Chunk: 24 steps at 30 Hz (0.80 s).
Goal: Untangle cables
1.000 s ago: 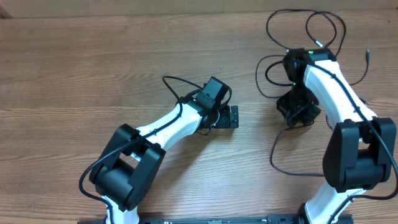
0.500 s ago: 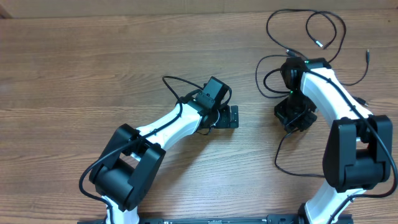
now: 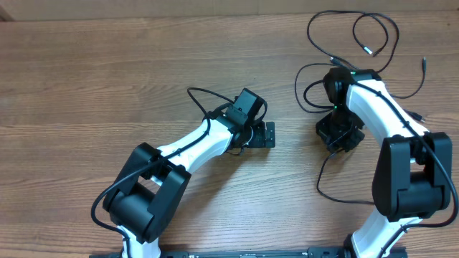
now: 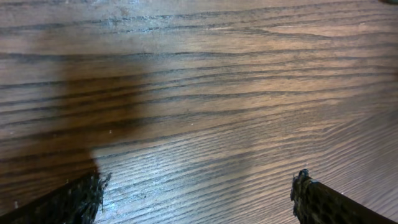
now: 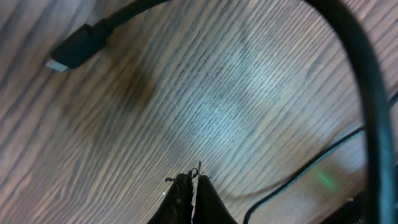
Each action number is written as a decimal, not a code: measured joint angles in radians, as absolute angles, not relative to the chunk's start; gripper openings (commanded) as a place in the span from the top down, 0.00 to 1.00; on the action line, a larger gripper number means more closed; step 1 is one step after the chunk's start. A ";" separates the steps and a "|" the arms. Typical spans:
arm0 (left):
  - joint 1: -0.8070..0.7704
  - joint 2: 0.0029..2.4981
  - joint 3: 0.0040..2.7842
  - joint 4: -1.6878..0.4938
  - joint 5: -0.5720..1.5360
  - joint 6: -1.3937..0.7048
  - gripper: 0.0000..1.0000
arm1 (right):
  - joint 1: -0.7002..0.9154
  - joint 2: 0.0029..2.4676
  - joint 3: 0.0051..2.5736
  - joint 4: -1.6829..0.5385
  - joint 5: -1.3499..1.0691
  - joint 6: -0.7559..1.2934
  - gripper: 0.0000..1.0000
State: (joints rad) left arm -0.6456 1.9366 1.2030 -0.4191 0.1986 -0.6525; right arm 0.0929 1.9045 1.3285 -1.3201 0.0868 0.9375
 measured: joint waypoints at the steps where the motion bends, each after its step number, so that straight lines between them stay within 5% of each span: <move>1: -0.646 1.937 1.203 -0.420 0.199 -0.653 0.00 | 0.093 1.905 1.319 -1.313 0.087 0.938 0.96; 24: -0.646 1.937 1.204 -0.423 0.199 -0.653 0.00 | 0.098 1.905 1.183 -1.150 -0.003 0.938 0.96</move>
State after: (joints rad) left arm -0.6456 1.9366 1.2037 -0.4232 0.1986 -0.6525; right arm 0.0982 1.9045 1.1831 -1.1500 -0.0029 0.9379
